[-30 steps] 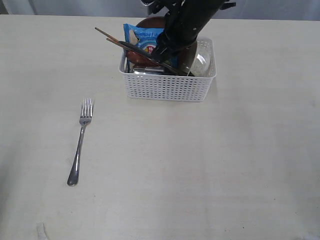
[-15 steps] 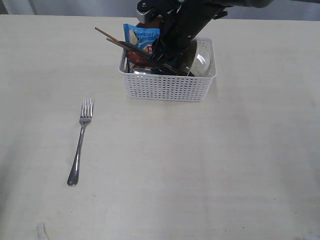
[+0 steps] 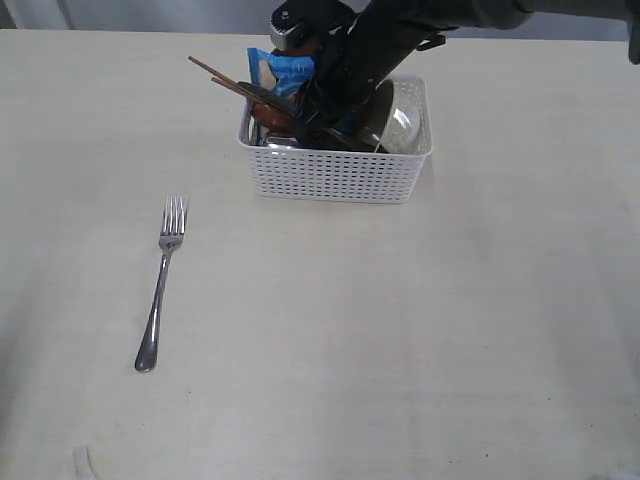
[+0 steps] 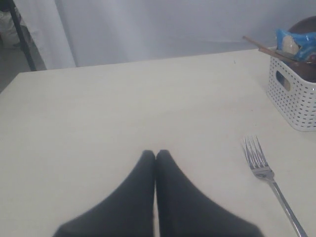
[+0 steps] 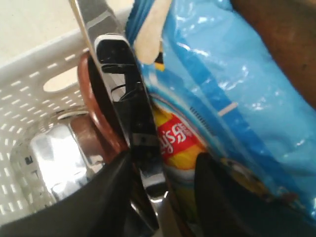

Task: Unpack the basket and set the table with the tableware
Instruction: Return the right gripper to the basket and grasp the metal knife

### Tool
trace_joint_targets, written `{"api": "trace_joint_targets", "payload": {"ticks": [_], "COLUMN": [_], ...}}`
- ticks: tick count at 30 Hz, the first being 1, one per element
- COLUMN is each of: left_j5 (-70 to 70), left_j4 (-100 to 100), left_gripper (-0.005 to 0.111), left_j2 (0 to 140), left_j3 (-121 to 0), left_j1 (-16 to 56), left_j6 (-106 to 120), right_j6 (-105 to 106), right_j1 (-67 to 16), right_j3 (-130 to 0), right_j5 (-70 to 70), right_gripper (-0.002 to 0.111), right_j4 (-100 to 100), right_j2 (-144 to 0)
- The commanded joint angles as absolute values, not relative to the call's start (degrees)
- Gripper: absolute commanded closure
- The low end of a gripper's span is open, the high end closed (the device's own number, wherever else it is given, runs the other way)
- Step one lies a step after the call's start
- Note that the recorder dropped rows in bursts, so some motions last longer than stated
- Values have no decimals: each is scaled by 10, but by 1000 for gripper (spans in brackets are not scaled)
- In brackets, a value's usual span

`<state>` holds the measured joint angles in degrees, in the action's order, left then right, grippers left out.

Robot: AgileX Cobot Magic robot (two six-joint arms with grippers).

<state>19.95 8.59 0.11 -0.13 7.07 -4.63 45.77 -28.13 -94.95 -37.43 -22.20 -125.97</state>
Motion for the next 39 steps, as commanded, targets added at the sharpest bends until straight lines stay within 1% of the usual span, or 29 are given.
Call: {"api": "trace_joint_targets", "payload": {"ticks": [1,3,4,7,12,28,35,37,38,39], "left_j5": [199,199,199,199,199,199,199,199,199,199], "left_j4": [85,85,85,85,85,85,85,85,85,85], "left_gripper": [107,107,107,107,107,107,107,107,107,107], "left_j2": [0,0,0,0,0,0,0,0,0,0], "left_j3": [0,0,0,0,0,0,0,0,0,0], "left_j1": [74,74,74,74,74,74,74,74,74,74], "left_j6": [-48,-48,-48,-48,-48,-48,-48,-48,-48,-48], "right_j6": [463,463,463,463,463,409,427,469,481,492], "right_j1": [-282,-282,-282,-282,-282,-282,-282,-282,-282,-282], "right_j3": [-945,-945,-945,-945,-946,-946,-944,-944,-944,-944], "right_j5": [-386,-384,-384,-386,-393,-445,-470,-482,-485,-489], "right_gripper": [70,79,88,109,109,109,108,108,107,101], "right_j4": [-215,-215,-215,-215,-215,-228,-208,-230,-241,-257], "right_j2": [-1277,-1276,-1275,-1275,-1258,-1076,-1116,-1138,-1145,-1154]}}
